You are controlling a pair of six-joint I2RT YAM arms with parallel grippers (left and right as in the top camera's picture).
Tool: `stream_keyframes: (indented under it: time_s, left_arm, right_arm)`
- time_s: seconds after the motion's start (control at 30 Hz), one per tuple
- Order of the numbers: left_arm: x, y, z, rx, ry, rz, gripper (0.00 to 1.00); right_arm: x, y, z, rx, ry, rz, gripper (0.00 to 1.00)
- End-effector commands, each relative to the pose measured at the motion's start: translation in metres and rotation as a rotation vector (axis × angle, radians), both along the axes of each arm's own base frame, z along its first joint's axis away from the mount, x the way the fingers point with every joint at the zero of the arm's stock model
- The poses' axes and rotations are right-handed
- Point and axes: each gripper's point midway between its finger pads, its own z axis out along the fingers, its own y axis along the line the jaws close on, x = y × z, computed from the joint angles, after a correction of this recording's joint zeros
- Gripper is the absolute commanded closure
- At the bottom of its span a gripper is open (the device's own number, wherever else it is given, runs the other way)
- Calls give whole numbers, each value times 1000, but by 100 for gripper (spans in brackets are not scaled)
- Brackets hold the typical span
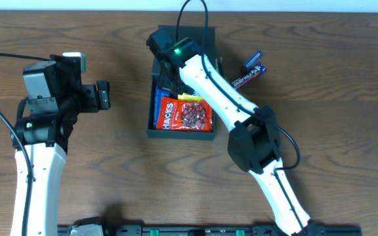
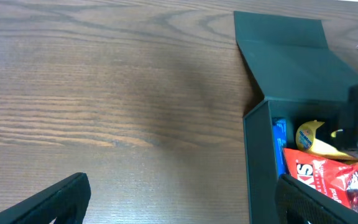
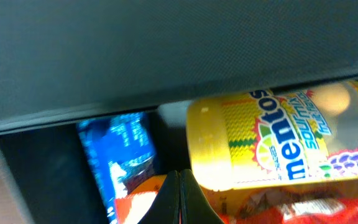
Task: Pack container
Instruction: 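Push the Mentos bottle down beside the red bag and release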
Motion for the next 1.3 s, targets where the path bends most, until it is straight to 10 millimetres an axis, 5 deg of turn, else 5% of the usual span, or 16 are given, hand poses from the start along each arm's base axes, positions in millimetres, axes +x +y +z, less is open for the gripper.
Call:
stream_keyframes:
  time_s: [0.0, 0.37, 0.73, 1.27]
  left_arm:
    - [2, 3, 15, 5, -34, 12, 5]
    - [2, 3, 15, 5, -34, 12, 5]
    - [2, 3, 15, 5, -34, 12, 5]
    - [2, 3, 15, 5, -33, 12, 5]
  right_arm:
    - [5, -10, -11, -75, -21, 11, 98]
    - [8, -1, -10, -90, -59, 96, 98]
    - [-1, -18, -33, -153, -13, 88, 98]
    - [-1, -21, -31, -158, -15, 44, 98]
